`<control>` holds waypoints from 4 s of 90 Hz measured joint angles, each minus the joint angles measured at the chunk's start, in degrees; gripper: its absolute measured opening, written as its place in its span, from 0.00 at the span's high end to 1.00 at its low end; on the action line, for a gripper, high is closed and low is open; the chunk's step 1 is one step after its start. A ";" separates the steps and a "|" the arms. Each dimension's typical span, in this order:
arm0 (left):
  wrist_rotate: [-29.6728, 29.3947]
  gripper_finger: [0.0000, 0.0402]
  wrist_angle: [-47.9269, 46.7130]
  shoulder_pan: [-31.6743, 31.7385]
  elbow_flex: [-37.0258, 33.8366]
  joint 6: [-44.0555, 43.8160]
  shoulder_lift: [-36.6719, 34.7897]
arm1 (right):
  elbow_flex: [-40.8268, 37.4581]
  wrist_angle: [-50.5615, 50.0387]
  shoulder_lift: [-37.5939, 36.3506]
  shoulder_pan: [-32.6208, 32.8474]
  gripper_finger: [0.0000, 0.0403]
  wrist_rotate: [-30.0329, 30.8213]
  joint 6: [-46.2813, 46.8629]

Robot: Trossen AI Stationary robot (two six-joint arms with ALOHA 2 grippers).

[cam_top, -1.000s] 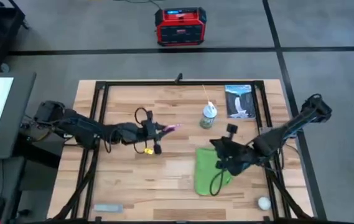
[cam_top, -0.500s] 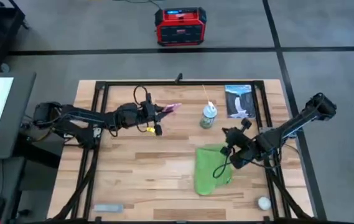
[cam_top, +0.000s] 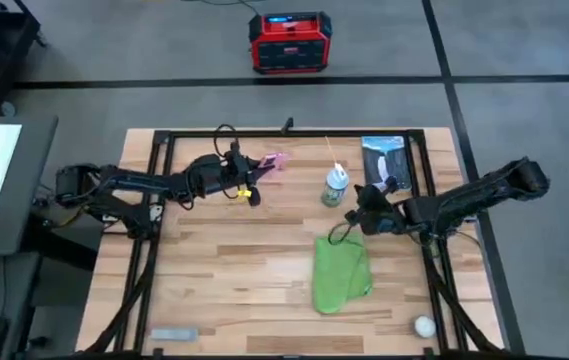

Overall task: Apply microfiber cloth
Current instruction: Spray the back of the pink phone using the white spray bottle

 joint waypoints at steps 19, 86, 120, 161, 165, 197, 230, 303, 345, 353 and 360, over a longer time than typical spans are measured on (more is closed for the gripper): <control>-0.01 1.00 -0.19 2.56 0.00 -0.58 0.02 | 0.00 6.67 0.08 -8.17 1.00 2.18 -6.65; 2.74 1.00 -0.46 4.19 0.00 -0.68 0.04 | -6.79 41.33 0.26 -29.65 1.00 -45.40 -28.85; 2.72 1.00 -0.93 4.87 -0.02 -0.96 0.07 | -8.15 43.66 0.26 -26.81 1.00 -54.77 -28.87; 6.73 1.00 0.35 9.28 -0.02 -1.25 0.09 | -8.15 44.89 0.28 -24.63 1.00 -55.97 -29.42; 7.76 1.00 0.59 9.78 -0.02 -1.34 0.09 | -8.15 46.03 0.28 -25.20 1.00 -55.82 -29.59; 11.63 1.00 0.84 11.14 -0.02 -1.09 0.09 | -7.51 53.53 6.16 -27.18 1.00 -65.50 -28.79; 11.90 1.00 -0.23 11.55 -0.02 -1.01 0.09 | -2.59 62.54 21.56 -22.26 1.00 -70.40 -28.17; 2.40 1.00 0.68 4.24 -0.02 3.00 -0.23 | 13.07 20.74 -2.06 -15.94 1.00 -59.17 -34.17; -4.48 1.00 -7.73 2.50 -0.04 5.85 -12.74 | 22.97 12.93 6.09 -13.21 1.00 -58.97 -35.17; -4.33 1.00 -8.36 2.43 -0.04 5.81 -12.90 | 25.19 10.68 7.59 -13.24 1.00 -59.00 -35.97; -4.30 1.00 -8.39 2.42 -0.04 5.57 -12.82 | 27.11 8.42 8.56 -13.24 1.00 -59.02 -36.47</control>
